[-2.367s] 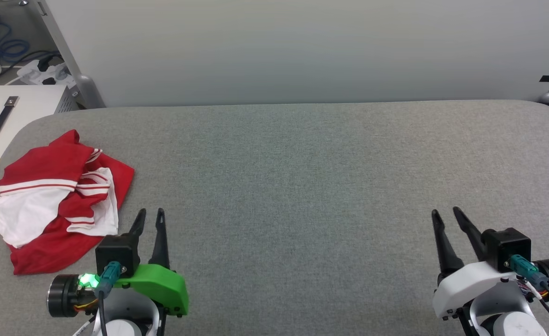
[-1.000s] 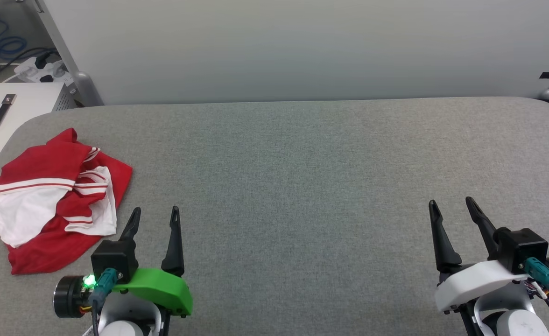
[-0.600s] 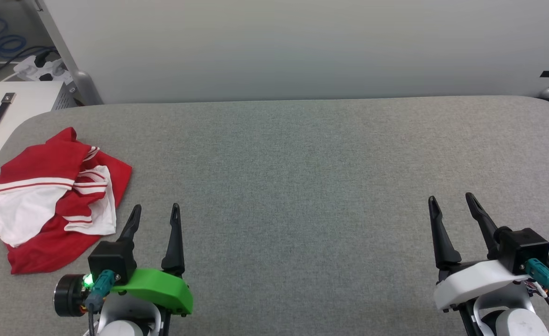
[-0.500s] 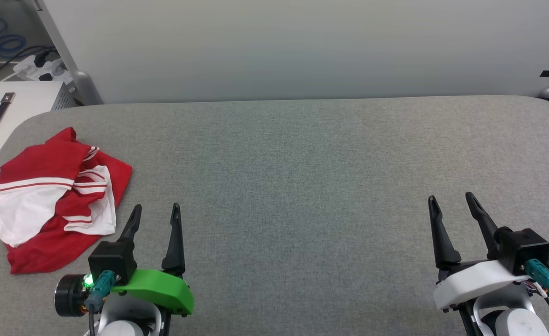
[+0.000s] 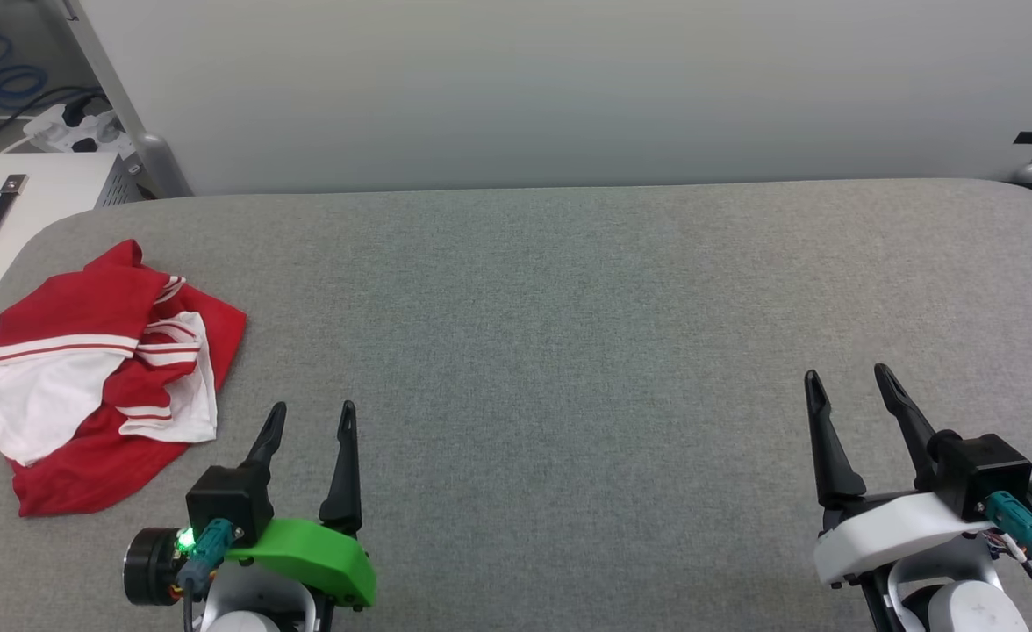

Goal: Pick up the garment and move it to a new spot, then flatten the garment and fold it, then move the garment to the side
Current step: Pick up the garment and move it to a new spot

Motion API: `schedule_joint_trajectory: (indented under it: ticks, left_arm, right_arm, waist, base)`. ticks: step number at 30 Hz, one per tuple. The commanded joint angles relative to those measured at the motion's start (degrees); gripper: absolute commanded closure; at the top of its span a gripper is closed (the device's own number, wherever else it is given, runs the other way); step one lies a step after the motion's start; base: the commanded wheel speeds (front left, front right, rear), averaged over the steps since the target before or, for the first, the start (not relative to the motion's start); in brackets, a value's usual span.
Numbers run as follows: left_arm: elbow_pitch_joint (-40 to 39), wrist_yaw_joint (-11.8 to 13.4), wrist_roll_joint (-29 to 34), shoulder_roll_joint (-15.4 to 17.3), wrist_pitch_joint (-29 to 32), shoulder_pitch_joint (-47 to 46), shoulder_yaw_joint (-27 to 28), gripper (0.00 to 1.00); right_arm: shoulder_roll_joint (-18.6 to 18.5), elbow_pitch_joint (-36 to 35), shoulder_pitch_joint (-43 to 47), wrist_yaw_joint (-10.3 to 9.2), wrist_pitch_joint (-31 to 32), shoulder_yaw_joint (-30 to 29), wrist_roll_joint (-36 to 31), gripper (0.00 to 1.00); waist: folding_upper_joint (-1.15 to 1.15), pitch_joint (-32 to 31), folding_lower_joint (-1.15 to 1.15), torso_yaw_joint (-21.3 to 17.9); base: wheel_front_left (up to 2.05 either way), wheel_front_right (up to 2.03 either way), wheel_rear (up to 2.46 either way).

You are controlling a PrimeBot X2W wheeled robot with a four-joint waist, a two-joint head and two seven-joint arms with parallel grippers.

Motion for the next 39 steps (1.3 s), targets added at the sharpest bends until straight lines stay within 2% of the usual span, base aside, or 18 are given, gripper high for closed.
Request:
schedule_joint_trajectory:
  ticks: [1,11,39]
  left_arm:
    - [0.16,-0.39,-0.91,-0.16,-0.64,-0.11,-0.16,0.00]
    - [-1.89,-0.66,-1.93,-0.19,-1.82,-0.13,0.14,0.00]
    - [2.44,-1.59,-4.31,-0.25,-5.15,-0.13,-1.39,0.00]
  right_arm:
    - [0.06,0.12,-0.98,-0.04,-0.73,0.12,0.13,0.00]
    - [0.07,-1.34,-1.06,-0.04,-1.90,0.22,1.00,0.00]
    - [0.10,3.00,-1.31,-0.06,-5.18,1.78,2.53,0.00]
  waist:
    - [0.00,0.00,0.00,0.00]
    - [0.00,0.20,0.00,0.03]
    - [0.00,0.51,0.00,0.85]
  base:
    - [0.00,0.00,0.00]
    - [0.00,0.00,0.00]
    - [0.00,0.00,0.00]
